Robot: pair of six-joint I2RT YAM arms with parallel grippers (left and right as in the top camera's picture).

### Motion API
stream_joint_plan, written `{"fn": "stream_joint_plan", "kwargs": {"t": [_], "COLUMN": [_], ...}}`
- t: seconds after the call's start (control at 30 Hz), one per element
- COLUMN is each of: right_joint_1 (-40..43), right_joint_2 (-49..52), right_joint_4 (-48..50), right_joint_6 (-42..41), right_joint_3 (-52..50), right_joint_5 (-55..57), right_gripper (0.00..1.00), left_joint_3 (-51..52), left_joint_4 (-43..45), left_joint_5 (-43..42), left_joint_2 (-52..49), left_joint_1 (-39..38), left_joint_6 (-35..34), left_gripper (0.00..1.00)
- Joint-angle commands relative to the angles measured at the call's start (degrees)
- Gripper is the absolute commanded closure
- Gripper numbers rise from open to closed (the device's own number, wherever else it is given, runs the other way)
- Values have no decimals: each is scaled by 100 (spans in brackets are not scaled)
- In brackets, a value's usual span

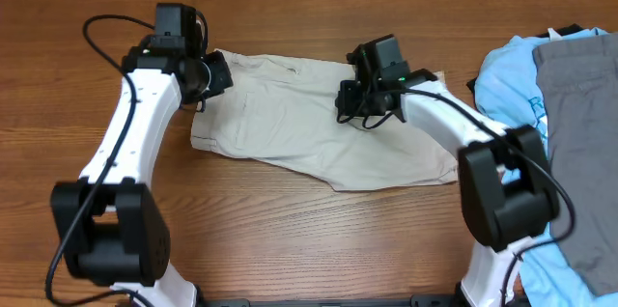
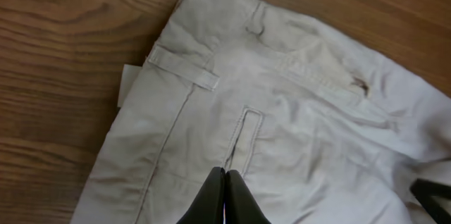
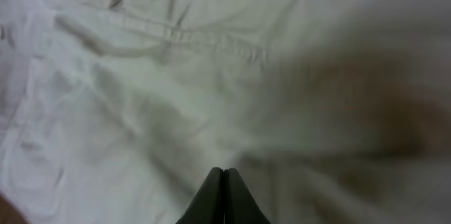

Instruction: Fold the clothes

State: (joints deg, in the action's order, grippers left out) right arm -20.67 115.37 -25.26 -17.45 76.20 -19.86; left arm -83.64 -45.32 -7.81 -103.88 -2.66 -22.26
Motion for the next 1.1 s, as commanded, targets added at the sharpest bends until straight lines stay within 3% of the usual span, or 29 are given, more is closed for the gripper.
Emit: {"fn": "stream_joint_plan", "kwargs": {"t": [0.0, 0.2, 0.6, 0.8, 0.9, 1.07], "right_joint_1": [-33, -33, -17, 13, 57, 326], "right_joint_2": [330, 721, 1012, 1001, 780, -310], "right_joint_4": [446, 1292, 2863, 2953, 3023, 2096], "right_joint_6": [-173, -675, -811, -763, -264, -52], "right_joint_3": [59, 59, 59, 63, 122, 188], "right_joint_5": [74, 564, 1119, 1375, 1156, 1123], "right_gripper": [96, 96, 92, 89, 83, 80], "left_joint_3": [46, 46, 55, 66, 63, 63], "left_joint_4": [17, 111, 254, 599, 682, 660], "left_joint_5": [79, 98, 98, 118, 122, 247], "left_joint_2": [-350, -542, -542, -553, -553, -553], "left_joint_1": [-28, -28, -138, -155, -155, -155], "left_joint_6": [48, 138, 557, 555, 562, 568], "left_gripper": [96, 96, 96, 96, 96, 96]}}
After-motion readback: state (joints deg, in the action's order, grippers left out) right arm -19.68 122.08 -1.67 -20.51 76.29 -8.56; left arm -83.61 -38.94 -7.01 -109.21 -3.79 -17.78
